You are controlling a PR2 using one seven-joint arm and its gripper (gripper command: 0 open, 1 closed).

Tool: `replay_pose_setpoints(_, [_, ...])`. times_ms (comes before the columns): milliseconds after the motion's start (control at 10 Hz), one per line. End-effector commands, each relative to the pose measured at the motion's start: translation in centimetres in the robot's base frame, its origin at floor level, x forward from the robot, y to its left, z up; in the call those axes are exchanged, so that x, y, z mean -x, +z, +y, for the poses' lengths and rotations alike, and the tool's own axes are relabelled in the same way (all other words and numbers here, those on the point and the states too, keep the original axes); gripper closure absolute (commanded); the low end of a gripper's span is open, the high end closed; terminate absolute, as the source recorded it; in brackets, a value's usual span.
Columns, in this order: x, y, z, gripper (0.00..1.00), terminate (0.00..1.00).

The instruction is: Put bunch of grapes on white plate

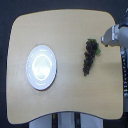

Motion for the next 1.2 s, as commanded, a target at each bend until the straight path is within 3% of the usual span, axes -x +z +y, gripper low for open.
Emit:
replay_pose_setpoints(0, [0.0, 0.0, 0.0, 0.0, 0.0])
replay_pose_setpoints(500, [-1.3, -1.7, 2.0, 0.0, 0.0])
replay_pose_setpoints(1100, [-2.7, -8.0, 7.1, 0.0, 0.0])
